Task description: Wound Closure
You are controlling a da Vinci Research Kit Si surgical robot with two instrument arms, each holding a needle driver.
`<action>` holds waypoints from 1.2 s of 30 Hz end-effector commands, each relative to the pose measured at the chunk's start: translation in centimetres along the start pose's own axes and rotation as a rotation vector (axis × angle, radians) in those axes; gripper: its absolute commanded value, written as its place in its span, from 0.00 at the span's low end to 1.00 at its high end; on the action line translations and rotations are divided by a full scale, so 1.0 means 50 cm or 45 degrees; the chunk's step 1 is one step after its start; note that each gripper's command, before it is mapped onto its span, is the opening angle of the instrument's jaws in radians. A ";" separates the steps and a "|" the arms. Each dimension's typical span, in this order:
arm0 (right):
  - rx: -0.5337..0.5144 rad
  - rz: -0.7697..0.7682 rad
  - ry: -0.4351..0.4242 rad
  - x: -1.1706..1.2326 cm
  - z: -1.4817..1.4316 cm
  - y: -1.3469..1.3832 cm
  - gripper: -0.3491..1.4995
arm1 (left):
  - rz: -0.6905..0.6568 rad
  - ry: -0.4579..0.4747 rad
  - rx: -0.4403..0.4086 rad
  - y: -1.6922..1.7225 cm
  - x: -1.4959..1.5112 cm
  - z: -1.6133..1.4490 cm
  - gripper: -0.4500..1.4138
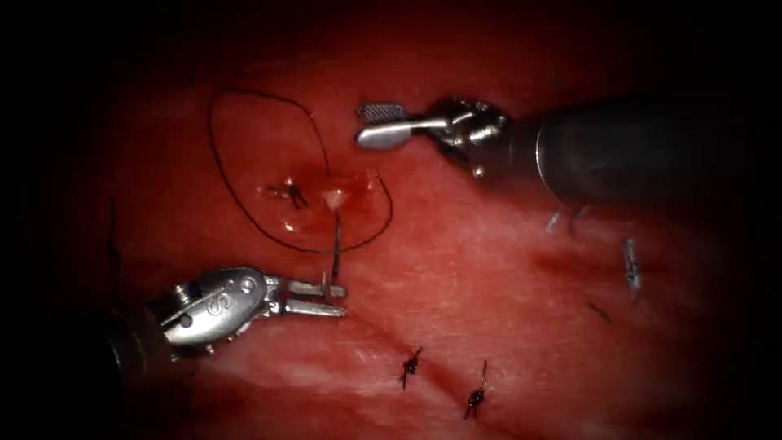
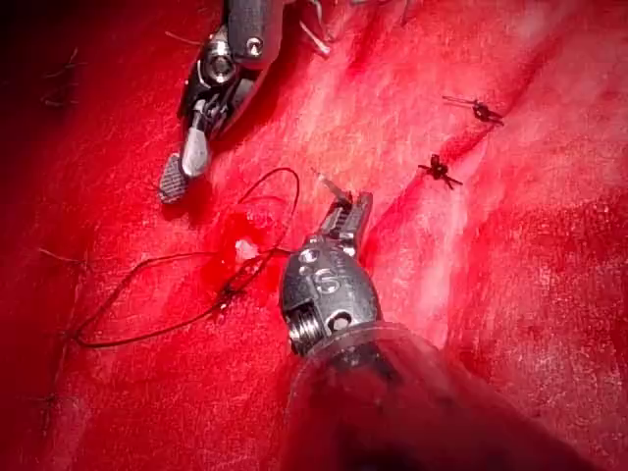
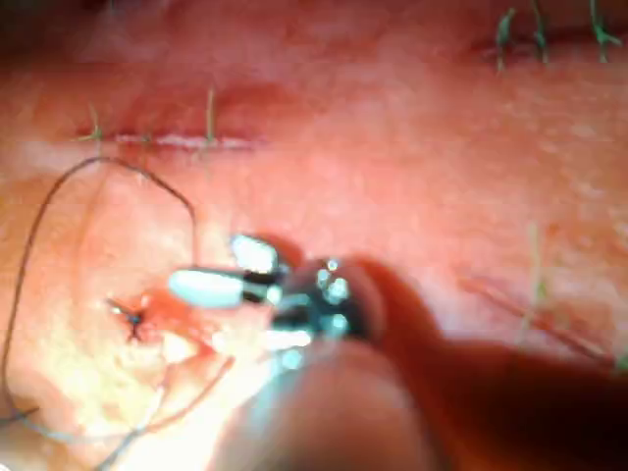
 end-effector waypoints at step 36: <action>0.041 0.121 -0.024 -0.0032 -0.0018 -0.0047 0.78 | 0.929 -0.072 0.610 -0.0074 0.0136 -0.0072 0.00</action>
